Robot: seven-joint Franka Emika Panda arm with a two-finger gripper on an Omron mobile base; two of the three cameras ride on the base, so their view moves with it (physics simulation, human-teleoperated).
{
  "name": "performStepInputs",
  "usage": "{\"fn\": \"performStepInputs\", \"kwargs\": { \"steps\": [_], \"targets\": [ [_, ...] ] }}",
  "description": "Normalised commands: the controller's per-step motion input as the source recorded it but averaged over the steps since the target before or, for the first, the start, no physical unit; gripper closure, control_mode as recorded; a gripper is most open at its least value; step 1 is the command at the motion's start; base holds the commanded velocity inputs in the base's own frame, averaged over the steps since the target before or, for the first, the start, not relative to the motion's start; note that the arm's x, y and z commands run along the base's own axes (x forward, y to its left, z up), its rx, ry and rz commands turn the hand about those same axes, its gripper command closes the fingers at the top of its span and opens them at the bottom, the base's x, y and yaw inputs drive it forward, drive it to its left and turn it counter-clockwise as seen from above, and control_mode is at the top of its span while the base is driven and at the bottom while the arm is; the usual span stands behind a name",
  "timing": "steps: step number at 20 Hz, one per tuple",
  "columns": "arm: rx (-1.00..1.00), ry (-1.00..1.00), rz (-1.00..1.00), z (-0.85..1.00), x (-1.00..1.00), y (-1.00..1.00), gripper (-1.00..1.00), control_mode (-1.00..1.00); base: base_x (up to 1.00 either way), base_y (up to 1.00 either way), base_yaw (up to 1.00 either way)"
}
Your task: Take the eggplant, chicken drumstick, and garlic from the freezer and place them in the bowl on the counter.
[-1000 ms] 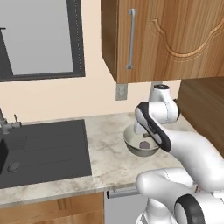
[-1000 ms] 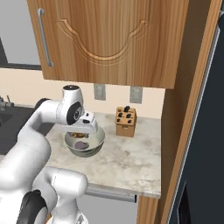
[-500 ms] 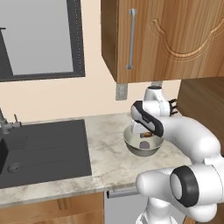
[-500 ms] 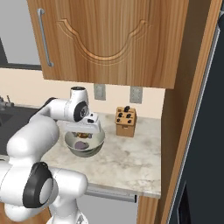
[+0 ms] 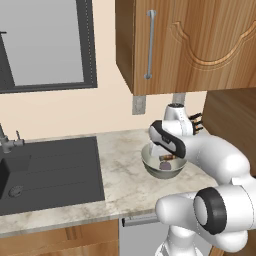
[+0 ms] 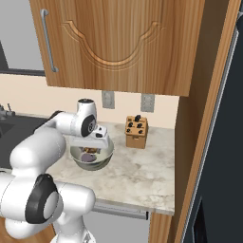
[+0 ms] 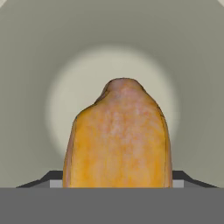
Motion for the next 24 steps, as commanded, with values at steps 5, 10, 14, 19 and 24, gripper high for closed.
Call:
{"fn": "performStepInputs", "kwargs": {
  "steps": [5, 10, 14, 19, 24],
  "targets": [
    [0.00, 0.00, 0.00, 0.00, 0.00, 0.00, -1.00, -1.00, 0.00, 0.00, 0.00],
    [0.00, 0.00, 0.00, 0.07, 0.00, 0.00, -1.00, -1.00, 0.00, 0.00, 0.00],
    [0.00, -0.03, 0.00, 0.36, -0.31, 0.00, -1.00, -1.00, 0.00, 0.00, 0.00],
    [0.00, -0.01, 0.00, 0.63, -0.74, 0.00, -1.00, -1.00, 0.00, 0.00, 0.00],
    [0.00, 0.00, 0.00, 0.44, -0.80, 0.00, -1.00, -1.00, 0.00, 0.00, 0.00]
  ]
}}
